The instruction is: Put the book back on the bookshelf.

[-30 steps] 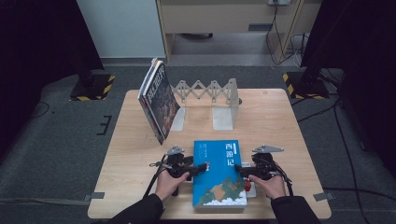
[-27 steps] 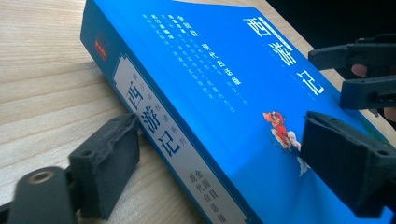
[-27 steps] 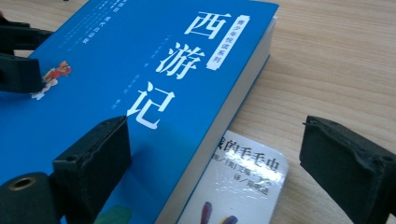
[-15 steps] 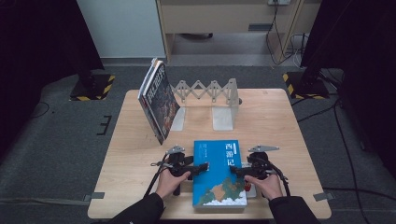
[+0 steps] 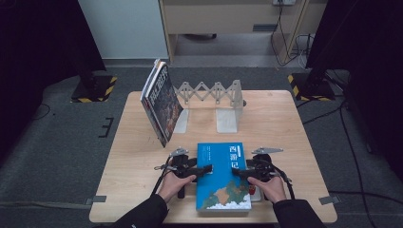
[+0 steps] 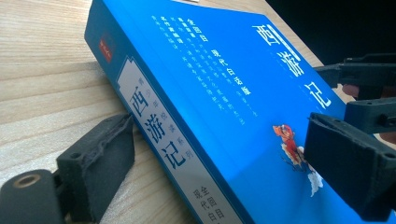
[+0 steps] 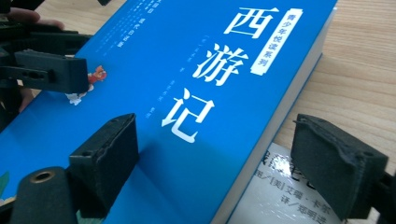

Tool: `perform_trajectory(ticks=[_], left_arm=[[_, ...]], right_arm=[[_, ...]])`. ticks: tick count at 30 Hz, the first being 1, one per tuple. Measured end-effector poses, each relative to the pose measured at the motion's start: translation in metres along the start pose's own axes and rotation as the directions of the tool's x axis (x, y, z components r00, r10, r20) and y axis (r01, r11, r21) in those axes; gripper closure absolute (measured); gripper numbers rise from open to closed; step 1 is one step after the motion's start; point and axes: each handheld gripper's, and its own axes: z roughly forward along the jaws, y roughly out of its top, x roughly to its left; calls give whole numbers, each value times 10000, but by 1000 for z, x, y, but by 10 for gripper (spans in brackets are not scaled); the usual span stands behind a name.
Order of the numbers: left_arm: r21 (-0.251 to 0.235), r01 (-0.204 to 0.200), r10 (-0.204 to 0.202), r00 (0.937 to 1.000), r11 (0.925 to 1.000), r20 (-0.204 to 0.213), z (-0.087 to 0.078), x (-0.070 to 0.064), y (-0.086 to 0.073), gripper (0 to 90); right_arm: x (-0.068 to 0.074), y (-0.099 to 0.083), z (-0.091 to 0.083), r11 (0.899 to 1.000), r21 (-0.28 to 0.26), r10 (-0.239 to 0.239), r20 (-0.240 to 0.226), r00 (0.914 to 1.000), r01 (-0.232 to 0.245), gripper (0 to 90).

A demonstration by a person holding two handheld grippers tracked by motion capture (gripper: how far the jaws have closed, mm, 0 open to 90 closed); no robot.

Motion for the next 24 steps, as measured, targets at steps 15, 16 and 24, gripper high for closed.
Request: perform_trajectory(ticks=[15, 16, 24], left_arm=[[-83, 8, -8, 10000, 10000, -71, 4, -6, -1, 5], [-83, 7, -7, 10000, 10000, -92, 4, -5, -1, 8], [5, 157, -157, 9998, 9999, -121, 0, -2, 0, 89]], right_arm=[[1, 0, 5, 9996, 50, 264, -327, 9991, -262, 162], [1, 1, 5, 9996, 56, 267, -326, 9991, -265, 162], [0, 1, 6, 9993, 114, 369, -381, 9986, -365, 157]])
